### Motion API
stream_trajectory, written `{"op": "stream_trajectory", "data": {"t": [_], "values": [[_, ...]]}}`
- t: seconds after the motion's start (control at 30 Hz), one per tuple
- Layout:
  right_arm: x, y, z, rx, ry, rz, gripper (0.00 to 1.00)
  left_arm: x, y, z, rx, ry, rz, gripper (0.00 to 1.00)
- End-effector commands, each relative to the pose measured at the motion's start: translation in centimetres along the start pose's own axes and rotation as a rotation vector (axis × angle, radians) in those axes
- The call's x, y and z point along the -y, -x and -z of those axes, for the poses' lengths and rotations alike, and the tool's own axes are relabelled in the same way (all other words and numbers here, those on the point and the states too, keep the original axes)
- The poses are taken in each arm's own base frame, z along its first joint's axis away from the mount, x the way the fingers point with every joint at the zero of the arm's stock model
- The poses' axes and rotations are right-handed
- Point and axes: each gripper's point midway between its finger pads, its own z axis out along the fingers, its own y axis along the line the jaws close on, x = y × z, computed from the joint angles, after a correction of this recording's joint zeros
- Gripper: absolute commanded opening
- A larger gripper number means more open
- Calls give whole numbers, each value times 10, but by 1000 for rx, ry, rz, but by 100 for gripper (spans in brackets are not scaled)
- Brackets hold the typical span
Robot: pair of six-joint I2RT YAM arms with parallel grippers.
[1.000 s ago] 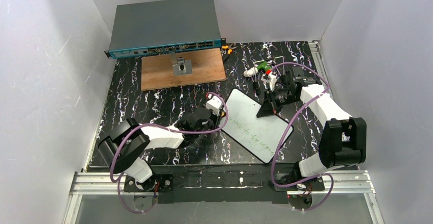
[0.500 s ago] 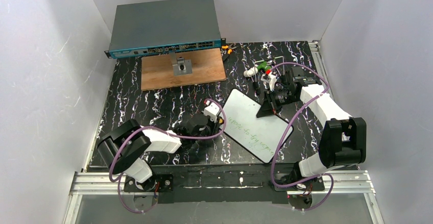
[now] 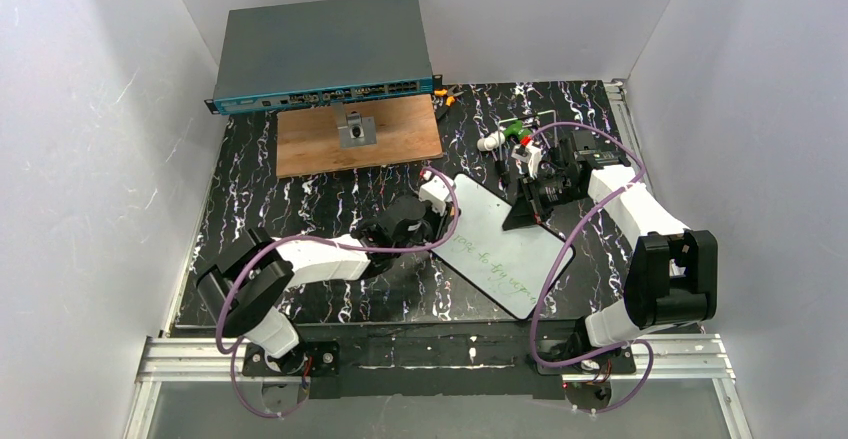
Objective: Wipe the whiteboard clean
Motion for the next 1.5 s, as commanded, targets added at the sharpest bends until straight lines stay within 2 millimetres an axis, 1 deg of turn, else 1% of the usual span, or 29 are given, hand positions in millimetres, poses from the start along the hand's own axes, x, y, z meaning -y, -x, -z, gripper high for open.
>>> {"op": "stream_trajectory", "data": {"t": [0.0, 0.2, 0.37, 0.47, 0.57, 0.63, 0.67, 0.73, 0.83, 0.87, 1.1, 1.17, 1.27, 1.33, 1.47], "values": [[-18, 22, 3, 63, 78, 86, 1, -6, -19, -2, -57, 12, -10, 0], [-19, 23, 3, 63, 82, 85, 1, -4, -57, 15, -119, -18, 26, 0], [-18, 22, 3, 63, 79, 85, 1, 0, -79, 25, -166, -50, 41, 0], [-17, 22, 3, 62, 77, 84, 1, 2, -87, 28, -185, -61, 42, 0], [-17, 22, 3, 62, 78, 84, 1, 5, -86, 27, -190, -73, 37, 0], [-18, 22, 3, 61, 79, 83, 1, 7, -79, 26, -181, -80, 35, 0], [-18, 22, 3, 62, 79, 83, 1, 8, -74, 24, -173, -84, 35, 0], [-18, 22, 3, 62, 79, 84, 1, 11, -55, 21, -145, -89, 38, 0], [-18, 22, 3, 62, 79, 84, 1, 11, -33, 17, -109, -81, 30, 0], [-18, 22, 2, 62, 79, 84, 1, 12, -17, 13, -96, -80, 14, 0], [-18, 22, 3, 62, 79, 84, 1, 14, 3, 10, -73, -94, 2, 0], [-17, 22, 3, 61, 79, 83, 1, 14, 5, 10, -72, -96, 2, 0], [-17, 22, 3, 61, 79, 83, 1, 13, -1, 11, -92, -96, -3, 0], [-17, 22, 2, 61, 79, 82, 1, 8, -10, 12, -113, -77, 0, 0], [-18, 21, 3, 61, 79, 82, 1, -8, -34, 15, -161, -9, 36, 0]]}}
